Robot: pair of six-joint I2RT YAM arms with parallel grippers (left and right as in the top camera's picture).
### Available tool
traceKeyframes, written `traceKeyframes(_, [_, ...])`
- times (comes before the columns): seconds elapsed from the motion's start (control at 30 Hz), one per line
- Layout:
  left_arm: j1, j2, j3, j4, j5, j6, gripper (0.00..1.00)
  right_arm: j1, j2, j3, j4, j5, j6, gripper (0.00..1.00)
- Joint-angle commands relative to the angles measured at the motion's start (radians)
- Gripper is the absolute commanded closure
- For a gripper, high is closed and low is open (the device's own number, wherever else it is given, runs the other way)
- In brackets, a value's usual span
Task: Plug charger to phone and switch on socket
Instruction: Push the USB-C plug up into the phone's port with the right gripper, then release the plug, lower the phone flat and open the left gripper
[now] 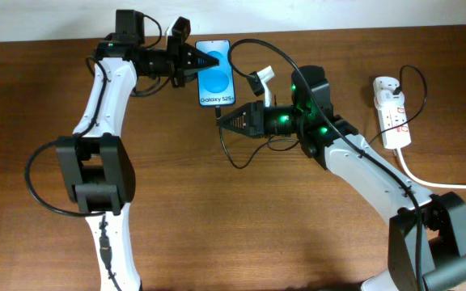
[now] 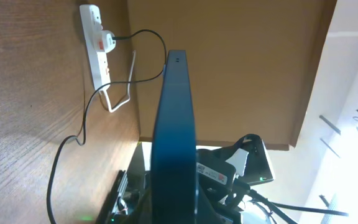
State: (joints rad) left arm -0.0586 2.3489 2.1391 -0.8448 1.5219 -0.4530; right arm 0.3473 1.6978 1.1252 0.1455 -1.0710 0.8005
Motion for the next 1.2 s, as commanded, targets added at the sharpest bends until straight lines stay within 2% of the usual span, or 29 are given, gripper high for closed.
traceKeyframes(0.0, [-0.031,-0.008,0.008,-0.005,0.052,0.037,1.00,-0.027,-0.006,0.004,0.031,0.089,-0.005,0.96])
traceKeyframes(0.4, [-0.054,-0.008,0.008,-0.005,0.052,0.040,1.00,-0.029,-0.006,0.004,0.031,0.110,-0.005,0.96])
traceKeyframes(0.53, [0.029,-0.008,0.008,0.036,0.050,0.034,1.00,-0.026,-0.006,0.004,0.018,0.069,-0.006,0.95])
traceKeyframes(0.57, [0.058,-0.008,0.008,0.037,0.050,0.031,1.00,-0.026,-0.006,0.004,0.015,0.069,-0.006,0.89])
traceKeyframes(0.67, [0.088,-0.008,0.008,0.037,0.051,0.028,1.00,-0.026,-0.006,0.004,0.016,0.065,-0.006,0.57])
traceKeyframes(0.7, [0.085,-0.008,0.008,0.037,0.050,0.028,1.00,-0.026,-0.006,0.004,0.016,0.064,-0.006,0.53])
traceKeyframes(0.77, [0.085,-0.008,0.008,0.037,0.049,0.030,1.00,-0.029,-0.006,0.004,0.016,0.057,-0.006,0.51])
traceKeyframes(0.83, [0.085,-0.008,0.008,0.037,0.049,0.113,1.00,-0.051,-0.006,0.004,0.014,0.036,-0.023,0.51])
traceKeyframes(0.87, [0.085,-0.008,0.008,0.030,0.027,0.156,1.00,-0.071,-0.006,0.004,0.003,0.019,-0.026,0.51])
traceKeyframes(0.9, [0.085,-0.008,0.008,-0.020,-0.056,0.164,1.00,-0.093,-0.006,0.004,-0.043,0.016,-0.040,0.51])
traceKeyframes(0.93, [0.086,-0.008,0.008,-0.104,-0.177,0.196,1.00,-0.111,-0.006,0.004,-0.098,0.017,-0.072,0.51])
traceKeyframes(1.0, [0.076,-0.008,0.008,-0.346,-0.483,0.346,1.00,-0.159,-0.007,0.004,-0.243,0.054,-0.124,0.50])
traceKeyframes(1.03, [0.062,-0.008,0.008,-0.435,-0.546,0.417,1.00,-0.170,-0.007,0.005,-0.312,0.106,-0.170,0.46])
traceKeyframes(1.1, [0.059,-0.008,0.008,-0.501,-0.560,0.460,1.00,-0.171,-0.008,0.009,-0.426,0.208,-0.234,0.43])
traceKeyframes(1.17, [0.056,-0.008,0.008,-0.587,-0.671,0.535,1.00,-0.171,-0.008,0.052,-0.592,0.318,-0.327,0.41])
